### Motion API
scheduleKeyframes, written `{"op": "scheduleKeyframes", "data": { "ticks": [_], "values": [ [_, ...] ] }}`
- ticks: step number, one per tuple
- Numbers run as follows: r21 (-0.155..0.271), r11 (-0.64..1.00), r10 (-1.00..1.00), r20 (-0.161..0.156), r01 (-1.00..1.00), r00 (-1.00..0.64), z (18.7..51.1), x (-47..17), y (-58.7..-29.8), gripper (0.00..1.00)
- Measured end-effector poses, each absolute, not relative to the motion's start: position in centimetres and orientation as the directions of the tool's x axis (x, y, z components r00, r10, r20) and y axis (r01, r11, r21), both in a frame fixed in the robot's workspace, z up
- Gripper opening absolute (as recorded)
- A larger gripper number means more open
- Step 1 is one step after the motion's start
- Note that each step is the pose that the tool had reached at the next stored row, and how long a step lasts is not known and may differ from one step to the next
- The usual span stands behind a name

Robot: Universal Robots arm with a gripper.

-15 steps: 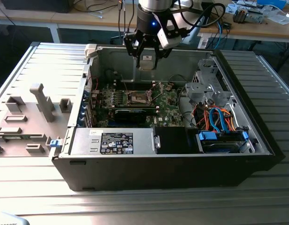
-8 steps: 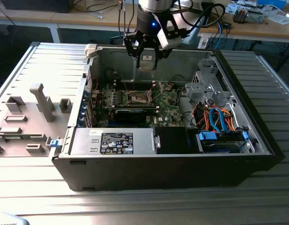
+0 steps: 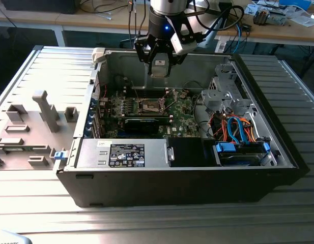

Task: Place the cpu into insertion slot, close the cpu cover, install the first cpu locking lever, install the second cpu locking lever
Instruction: 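Place the cpu into insertion slot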

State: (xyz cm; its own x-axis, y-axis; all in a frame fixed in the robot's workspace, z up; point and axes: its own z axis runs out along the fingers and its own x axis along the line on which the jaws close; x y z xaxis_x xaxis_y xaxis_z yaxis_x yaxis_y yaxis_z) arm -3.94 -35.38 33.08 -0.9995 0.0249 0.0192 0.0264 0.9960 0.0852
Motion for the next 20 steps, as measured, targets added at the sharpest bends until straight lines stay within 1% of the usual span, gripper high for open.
{"op": "scheduleKeyframes", "data": {
  "ticks": [20],
  "values": [
    [0.085, 0.996, 0.025, 0.019, 0.026, -1.0, 31.9, -3.9, -35.4, 0.54]
  ]
}}
